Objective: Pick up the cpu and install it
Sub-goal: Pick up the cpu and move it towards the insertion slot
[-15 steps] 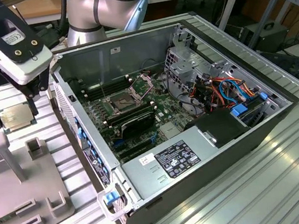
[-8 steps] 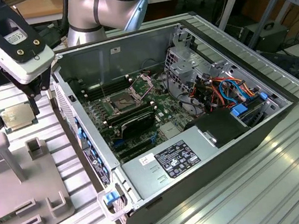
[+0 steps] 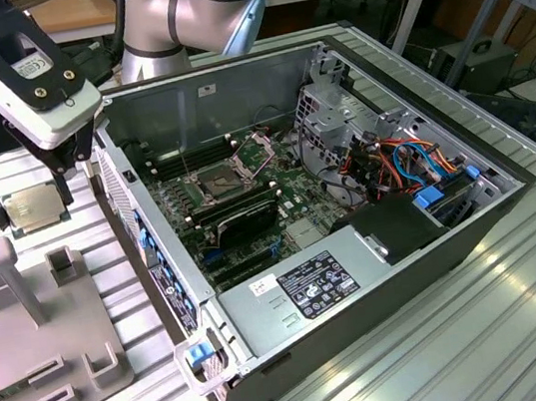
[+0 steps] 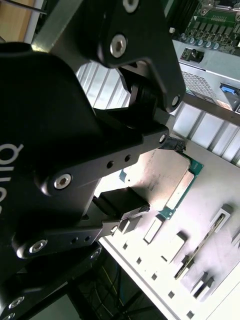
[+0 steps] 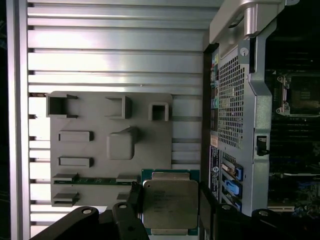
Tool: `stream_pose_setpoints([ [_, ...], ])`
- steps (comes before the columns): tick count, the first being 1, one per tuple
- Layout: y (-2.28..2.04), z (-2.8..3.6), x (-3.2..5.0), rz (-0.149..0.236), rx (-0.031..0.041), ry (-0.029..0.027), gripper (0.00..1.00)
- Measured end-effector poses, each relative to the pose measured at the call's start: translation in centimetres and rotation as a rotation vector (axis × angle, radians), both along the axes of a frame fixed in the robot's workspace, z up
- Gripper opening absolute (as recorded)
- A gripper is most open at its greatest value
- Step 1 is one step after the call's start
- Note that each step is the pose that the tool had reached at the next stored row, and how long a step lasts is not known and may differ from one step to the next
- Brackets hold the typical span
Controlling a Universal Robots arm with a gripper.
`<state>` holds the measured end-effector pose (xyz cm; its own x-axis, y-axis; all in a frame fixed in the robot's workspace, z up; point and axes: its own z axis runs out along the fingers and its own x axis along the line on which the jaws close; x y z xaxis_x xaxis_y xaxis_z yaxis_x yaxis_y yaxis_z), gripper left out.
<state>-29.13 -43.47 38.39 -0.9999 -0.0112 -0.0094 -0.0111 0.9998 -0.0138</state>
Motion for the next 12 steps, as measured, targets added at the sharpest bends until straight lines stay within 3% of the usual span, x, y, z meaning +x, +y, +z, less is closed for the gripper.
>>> stream_pose_setpoints([
  [12, 0.0, 0.0, 0.3, 0.0, 0.0, 0.0, 0.55],
])
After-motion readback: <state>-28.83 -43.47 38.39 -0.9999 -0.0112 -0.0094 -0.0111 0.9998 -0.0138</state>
